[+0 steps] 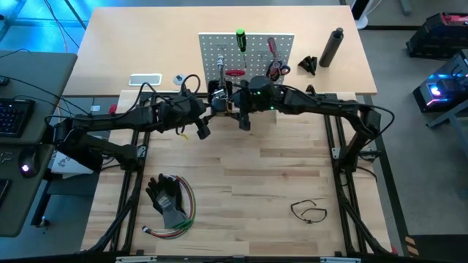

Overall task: Hang tools onto peg board
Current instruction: Hang the yellow tape measure on the black bin on the white peg board

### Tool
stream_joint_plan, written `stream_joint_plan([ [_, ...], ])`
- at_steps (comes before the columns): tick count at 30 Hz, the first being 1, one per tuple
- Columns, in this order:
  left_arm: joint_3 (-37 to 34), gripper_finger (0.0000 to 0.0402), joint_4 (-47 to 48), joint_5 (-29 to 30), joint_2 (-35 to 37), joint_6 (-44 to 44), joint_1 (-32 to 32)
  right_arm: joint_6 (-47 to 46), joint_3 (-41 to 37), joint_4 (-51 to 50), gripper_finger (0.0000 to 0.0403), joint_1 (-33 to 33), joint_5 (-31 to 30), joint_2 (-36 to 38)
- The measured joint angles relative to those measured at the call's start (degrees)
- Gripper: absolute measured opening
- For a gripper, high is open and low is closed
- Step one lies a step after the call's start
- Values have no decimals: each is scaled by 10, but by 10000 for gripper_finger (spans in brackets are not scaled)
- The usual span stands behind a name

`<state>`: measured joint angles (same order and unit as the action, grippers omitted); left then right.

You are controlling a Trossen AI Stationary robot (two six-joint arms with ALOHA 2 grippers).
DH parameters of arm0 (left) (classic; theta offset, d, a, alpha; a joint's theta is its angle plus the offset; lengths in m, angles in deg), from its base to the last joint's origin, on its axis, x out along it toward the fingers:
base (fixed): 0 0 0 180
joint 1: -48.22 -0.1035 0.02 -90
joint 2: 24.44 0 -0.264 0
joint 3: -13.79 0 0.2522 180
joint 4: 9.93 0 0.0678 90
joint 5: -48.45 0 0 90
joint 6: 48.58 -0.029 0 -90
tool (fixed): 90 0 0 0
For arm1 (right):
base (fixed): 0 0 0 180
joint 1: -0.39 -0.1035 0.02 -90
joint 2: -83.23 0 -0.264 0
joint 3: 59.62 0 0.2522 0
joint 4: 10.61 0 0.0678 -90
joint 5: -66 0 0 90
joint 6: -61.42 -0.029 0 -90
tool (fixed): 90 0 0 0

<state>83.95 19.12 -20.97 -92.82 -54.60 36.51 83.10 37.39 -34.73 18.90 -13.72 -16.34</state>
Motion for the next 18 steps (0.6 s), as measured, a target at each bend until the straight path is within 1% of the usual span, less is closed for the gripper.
stream_joint_plan([
  [10,0,174,-3,-18,-1,30,2,-22,0,-25,218,-2,7,10],
  [18,0,174,6,-15,-1,51,2,-24,0,-23,218,1,10,10],
])
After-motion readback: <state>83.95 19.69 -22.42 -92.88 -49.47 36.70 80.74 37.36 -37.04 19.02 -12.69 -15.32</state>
